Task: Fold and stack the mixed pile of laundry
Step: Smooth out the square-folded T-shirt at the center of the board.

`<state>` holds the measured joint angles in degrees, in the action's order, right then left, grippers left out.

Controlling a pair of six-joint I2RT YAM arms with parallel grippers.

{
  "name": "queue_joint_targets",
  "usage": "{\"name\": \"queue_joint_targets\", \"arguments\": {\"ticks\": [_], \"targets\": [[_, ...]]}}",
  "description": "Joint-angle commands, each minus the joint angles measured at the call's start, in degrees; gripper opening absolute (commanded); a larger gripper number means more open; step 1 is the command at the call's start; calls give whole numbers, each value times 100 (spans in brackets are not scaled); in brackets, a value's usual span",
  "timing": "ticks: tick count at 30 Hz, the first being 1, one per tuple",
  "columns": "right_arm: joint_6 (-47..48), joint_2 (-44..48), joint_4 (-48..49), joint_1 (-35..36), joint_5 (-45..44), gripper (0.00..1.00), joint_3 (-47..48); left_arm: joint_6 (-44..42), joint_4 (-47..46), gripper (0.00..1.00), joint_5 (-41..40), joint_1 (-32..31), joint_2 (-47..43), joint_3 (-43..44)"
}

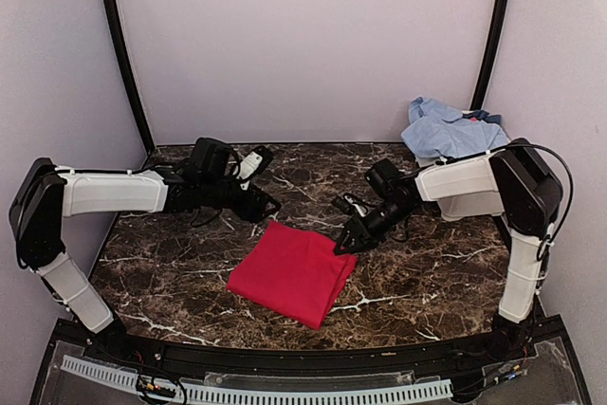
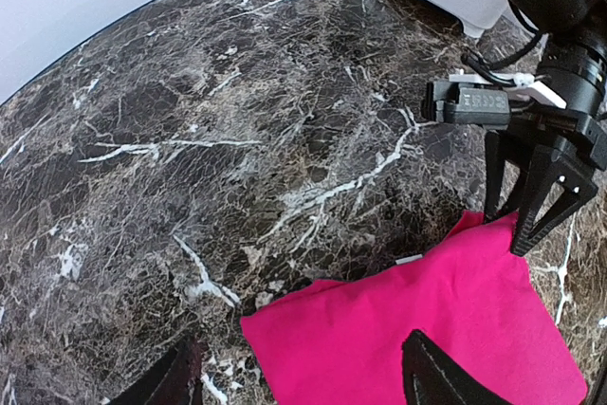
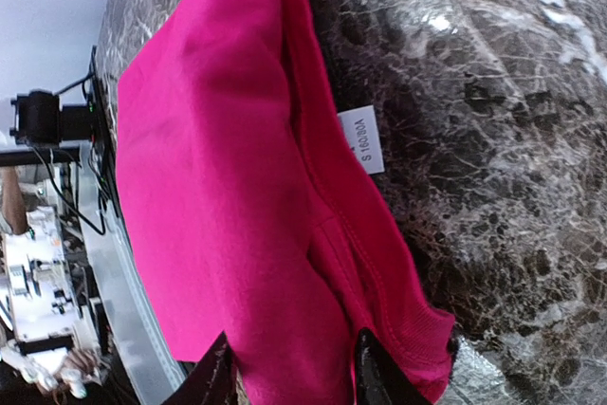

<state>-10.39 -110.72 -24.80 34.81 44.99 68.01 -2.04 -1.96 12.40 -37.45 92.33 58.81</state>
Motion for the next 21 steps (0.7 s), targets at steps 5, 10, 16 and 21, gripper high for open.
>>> {"name": "queue_joint_targets", "arguments": {"ticks": [5,10,16,21], "targets": [[1,798,-488,165,-271,12,167,701,-153,68,-41,368,-354,-77],[-187,1258,-749,228,-330,0,140,795,-51,66,-87,403,-239,21],[-18,686,-628,211,-453,0,-243,962,385,66,126,431,98,272],[4,535,-579,206,-820,0,-557,1254,566,64,516,432,354,435]]}}
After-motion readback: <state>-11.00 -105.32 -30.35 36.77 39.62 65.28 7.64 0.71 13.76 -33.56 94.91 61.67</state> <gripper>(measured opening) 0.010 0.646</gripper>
